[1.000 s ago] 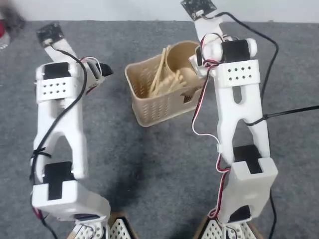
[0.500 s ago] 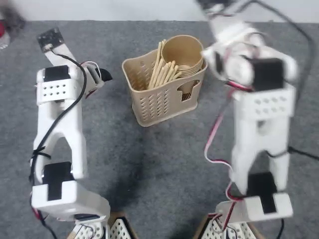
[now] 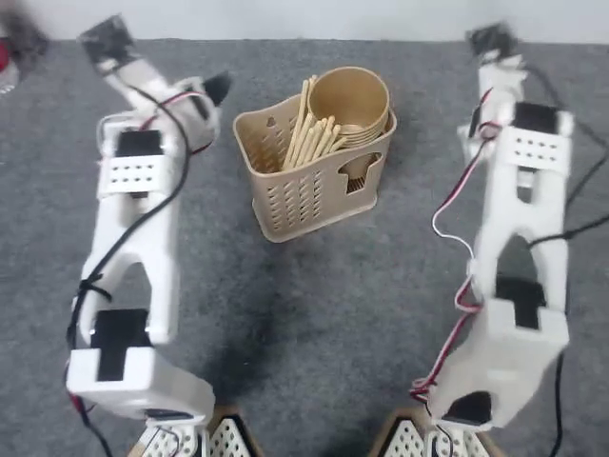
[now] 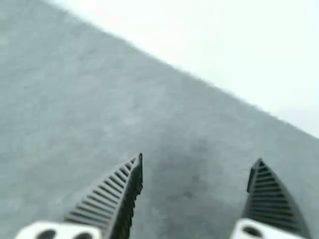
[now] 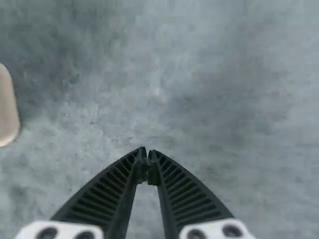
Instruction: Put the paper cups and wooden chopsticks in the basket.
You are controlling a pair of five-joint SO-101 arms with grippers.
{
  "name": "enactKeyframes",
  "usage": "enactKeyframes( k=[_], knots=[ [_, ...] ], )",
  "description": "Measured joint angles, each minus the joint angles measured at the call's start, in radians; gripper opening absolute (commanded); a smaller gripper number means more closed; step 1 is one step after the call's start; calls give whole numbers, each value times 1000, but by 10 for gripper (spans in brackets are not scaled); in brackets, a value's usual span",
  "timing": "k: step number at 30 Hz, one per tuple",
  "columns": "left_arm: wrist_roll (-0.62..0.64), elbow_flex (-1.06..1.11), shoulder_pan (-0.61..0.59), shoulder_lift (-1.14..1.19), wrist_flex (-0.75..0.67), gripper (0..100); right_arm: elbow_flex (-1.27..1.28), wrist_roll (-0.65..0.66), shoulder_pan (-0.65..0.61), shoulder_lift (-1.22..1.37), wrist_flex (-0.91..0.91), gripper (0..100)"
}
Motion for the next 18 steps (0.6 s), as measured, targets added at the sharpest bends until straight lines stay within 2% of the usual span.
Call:
enactKeyframes(
  k=[6, 12, 18],
  knots=[
    [-25, -28, 161, 0, -32, 326, 43, 0, -3, 115, -114, 6],
    [-29, -189, 253, 8, 74, 326, 43, 0, -81, 169, -121, 6],
    [-21, -342, 288, 161, 152, 326, 43, 0, -146, 192, -104, 6]
  ],
)
